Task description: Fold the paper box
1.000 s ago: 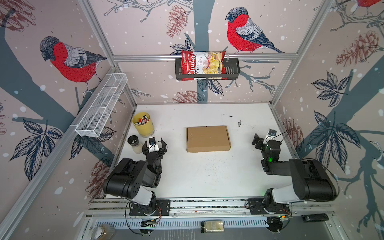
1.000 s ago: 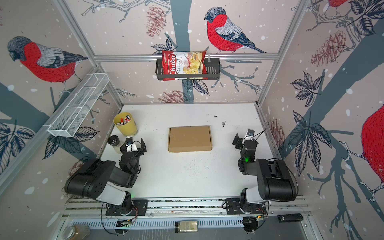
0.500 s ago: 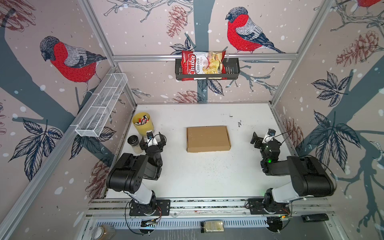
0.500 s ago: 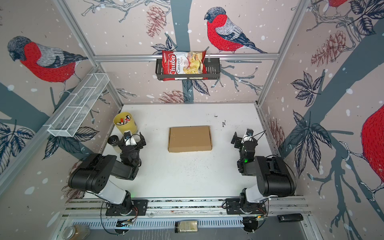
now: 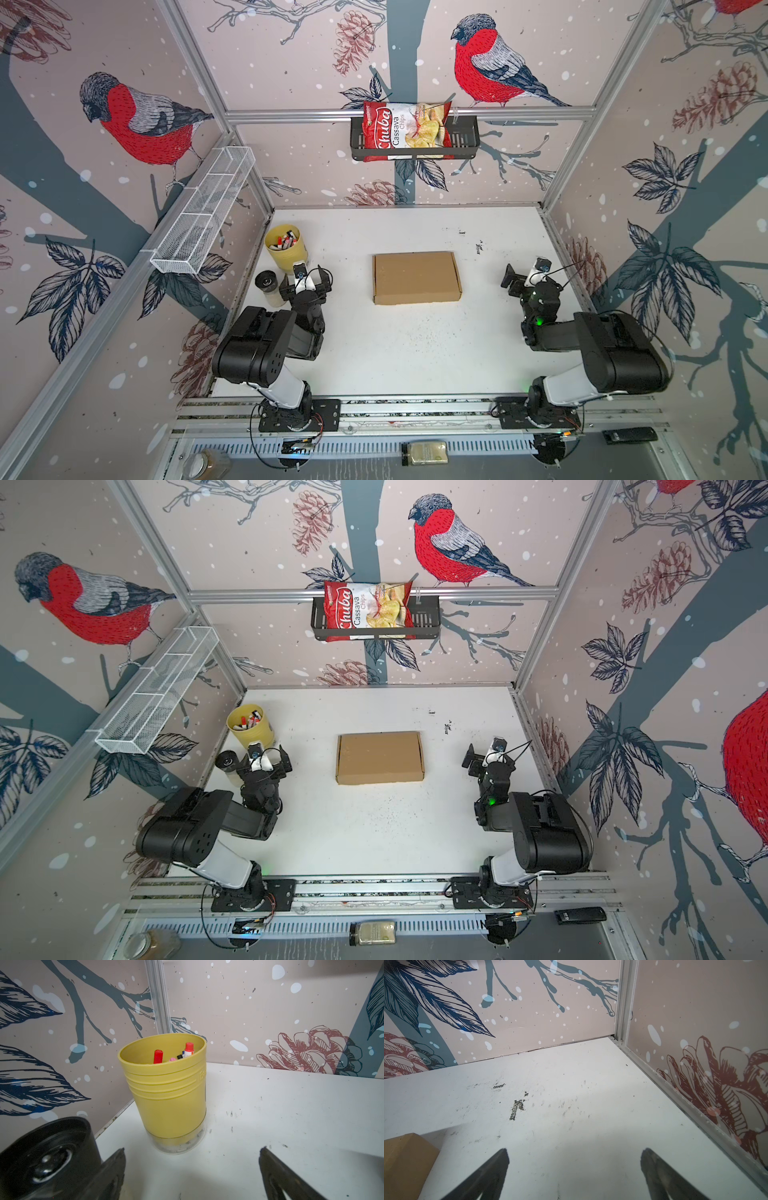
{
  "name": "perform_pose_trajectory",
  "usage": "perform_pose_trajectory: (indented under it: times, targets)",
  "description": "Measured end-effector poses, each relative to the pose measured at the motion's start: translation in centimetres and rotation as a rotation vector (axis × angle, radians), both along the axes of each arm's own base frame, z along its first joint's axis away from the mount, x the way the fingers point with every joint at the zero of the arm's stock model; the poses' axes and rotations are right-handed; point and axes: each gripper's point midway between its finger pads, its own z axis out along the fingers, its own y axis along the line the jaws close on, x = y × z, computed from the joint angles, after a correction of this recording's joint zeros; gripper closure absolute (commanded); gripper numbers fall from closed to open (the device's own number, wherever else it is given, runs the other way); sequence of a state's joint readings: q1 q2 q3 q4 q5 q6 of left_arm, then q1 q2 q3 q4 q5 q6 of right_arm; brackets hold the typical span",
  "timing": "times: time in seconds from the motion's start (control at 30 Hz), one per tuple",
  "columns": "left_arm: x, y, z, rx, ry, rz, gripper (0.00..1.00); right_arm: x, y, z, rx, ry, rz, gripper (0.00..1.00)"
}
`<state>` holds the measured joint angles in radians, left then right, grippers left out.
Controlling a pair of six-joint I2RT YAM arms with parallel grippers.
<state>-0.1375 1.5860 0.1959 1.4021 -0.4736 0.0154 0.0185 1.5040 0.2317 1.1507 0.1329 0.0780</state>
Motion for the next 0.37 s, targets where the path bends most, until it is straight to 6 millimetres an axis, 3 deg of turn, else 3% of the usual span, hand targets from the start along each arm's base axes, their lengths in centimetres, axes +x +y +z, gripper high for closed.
perform_pose_trajectory:
  times: [0.37]
  targets:
    - [-0.01,-0.05,-0.03,0.001,0.001,-0.002,0.02,0.00,0.00,0.01,0.000,0.000,0.000,0.00]
